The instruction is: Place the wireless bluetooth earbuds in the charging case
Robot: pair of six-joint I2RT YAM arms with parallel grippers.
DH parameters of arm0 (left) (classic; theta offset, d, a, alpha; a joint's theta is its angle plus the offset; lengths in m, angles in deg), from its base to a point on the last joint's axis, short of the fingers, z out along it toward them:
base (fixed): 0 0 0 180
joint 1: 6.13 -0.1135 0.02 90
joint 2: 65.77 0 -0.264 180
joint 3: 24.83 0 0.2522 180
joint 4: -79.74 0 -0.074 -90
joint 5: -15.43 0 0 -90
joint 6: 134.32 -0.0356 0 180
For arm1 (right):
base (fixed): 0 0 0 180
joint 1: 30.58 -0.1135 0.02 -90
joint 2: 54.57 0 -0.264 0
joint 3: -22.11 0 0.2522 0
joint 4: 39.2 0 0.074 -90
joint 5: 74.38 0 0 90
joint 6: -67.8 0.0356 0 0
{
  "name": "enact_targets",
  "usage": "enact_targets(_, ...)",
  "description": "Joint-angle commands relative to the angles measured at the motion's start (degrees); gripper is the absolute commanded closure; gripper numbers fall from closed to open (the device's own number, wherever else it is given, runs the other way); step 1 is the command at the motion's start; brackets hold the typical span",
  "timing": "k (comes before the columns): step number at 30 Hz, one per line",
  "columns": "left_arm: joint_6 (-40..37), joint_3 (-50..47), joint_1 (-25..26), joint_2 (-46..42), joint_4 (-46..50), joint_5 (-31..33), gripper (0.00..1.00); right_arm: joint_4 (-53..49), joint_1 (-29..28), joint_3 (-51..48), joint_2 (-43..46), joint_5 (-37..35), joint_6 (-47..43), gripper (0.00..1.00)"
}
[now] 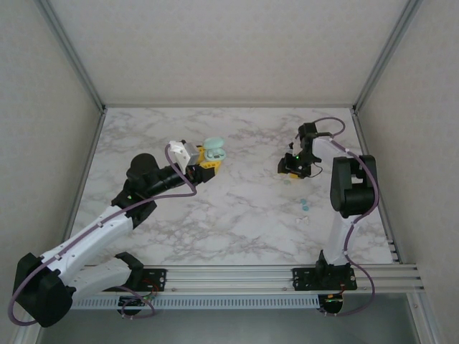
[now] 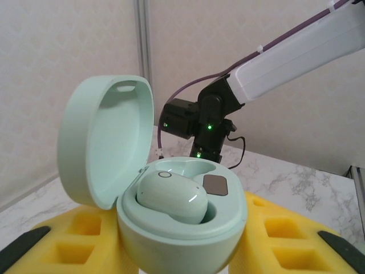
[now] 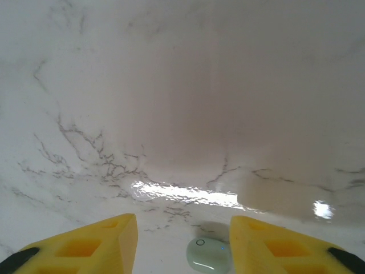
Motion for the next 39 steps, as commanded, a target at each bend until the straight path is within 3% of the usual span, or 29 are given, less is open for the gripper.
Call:
enact_targets(1, -0.5, 0.7, 0.7, -0.9, -0.5, 0.7, 0.75, -1.2, -0.1, -1.1, -0.2, 2.5, -1.9, 0.52)
enact_targets(8, -0.5, 0.8, 0.9, -0.7, -0.6, 0.7, 0.75, -3.6, -0.1, -1.5, -1.3, 2.4, -3.9, 0.53)
enact_targets(22, -0.6, 0.8, 1.0, -0.3, -0.7, 0.7, 0.75, -8.1, -1.8, -4.2, 2.2, 9.1, -6.4, 0.57)
enact_targets(33, -0.4, 0.6, 1.2, -0.6, -0.8, 0.6, 0.75, -8.2, -2.8, -3.1, 3.3, 1.7, -6.7, 0.57)
enact_targets(39, -0.6, 0.5, 1.3, -1.0, -0.2, 1.1, 0.75, -8.3, -3.2, -1.8, 1.9, 1.5, -6.9, 0.57)
